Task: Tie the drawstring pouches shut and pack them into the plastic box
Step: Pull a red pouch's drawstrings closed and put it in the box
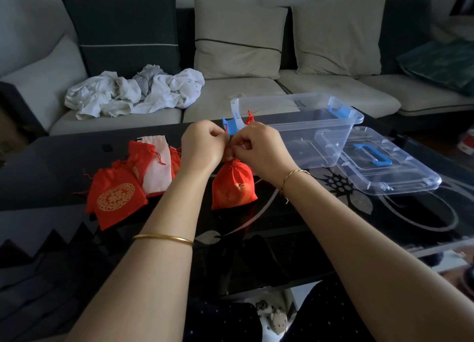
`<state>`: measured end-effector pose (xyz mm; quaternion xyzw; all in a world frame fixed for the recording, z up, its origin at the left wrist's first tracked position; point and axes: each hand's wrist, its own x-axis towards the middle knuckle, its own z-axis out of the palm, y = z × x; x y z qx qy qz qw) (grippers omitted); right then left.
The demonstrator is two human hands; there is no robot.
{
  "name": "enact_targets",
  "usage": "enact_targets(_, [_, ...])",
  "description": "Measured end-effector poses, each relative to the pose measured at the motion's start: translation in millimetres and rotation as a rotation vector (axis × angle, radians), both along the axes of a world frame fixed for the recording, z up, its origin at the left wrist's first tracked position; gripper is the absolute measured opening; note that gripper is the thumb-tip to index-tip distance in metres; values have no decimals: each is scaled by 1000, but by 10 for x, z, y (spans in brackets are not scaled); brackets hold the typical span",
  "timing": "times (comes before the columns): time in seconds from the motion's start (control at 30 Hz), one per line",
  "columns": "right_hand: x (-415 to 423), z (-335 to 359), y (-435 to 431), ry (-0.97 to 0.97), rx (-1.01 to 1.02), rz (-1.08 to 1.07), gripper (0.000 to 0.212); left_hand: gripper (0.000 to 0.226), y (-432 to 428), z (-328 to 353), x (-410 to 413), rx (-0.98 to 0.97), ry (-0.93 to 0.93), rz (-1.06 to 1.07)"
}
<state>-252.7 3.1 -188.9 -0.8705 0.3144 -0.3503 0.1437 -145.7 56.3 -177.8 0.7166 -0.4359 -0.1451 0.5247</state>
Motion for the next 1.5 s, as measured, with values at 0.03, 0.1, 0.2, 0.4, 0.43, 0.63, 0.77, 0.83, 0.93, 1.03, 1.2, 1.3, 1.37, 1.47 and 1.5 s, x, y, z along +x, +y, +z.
enact_targets(0.03, [2, -6, -4, 0, 40, 1, 11, 12, 2, 7, 10, -9, -66, 17])
enact_targets(0.1, [-11, -14, -25, -45, 211, -2, 14, 14, 10, 30, 37, -42, -125, 61])
enact_targets(0.2, [-64, -32, -88, -190, 600, -41, 23, 20, 42, 90, 90, -102, -100, 74])
enact_targets(0.4, [-105, -49, -131, -442, 1061, -16, 21, 17, 104, 94, -30, 29, -347, -113])
enact_targets(0.43, [-107, -44, -131, -464, 1082, -7, 22, 14, 95, 69, -39, 39, -389, -107])
enact_targets(0.63, [-124, -42, -145, -481, 1105, 27, 20, 10, 32, -3, -55, 46, -498, -90])
enact_targets(0.77, [-146, -49, -163, -411, 1062, 49, 17, 4, 2, -15, -65, 51, -564, -64])
enact_targets(0.83, [-166, -54, -165, -385, 1038, 75, 16, 7, -11, -29, -65, 71, -584, -61])
enact_targets(0.93, [-218, -55, -185, -340, 936, 63, 18, 8, -14, -52, -42, 147, -635, -66])
enact_targets(1.03, [-338, -51, -257, -311, 837, -26, 13, 6, 8, -77, 42, 209, -651, -26])
enact_targets(1.2, [-362, -149, -314, -205, 797, -116, 16, 13, -20, -159, 56, 214, -642, -47])
enact_targets(1.3, [-359, -227, -303, -161, 910, -70, 15, 11, -54, -223, 118, 204, -434, -117])
enact_targets(1.37, [-400, -252, -305, -154, 982, -4, 7, 11, -65, -260, 152, 175, -360, -127])
enact_targets(1.47, [-454, -280, -350, -145, 982, 20, 16, 10, -91, -280, 170, 103, -237, -117])
enact_targets(1.5, [-463, -286, -357, -119, 958, 23, 20, 10, -102, -274, 178, 84, -212, -101])
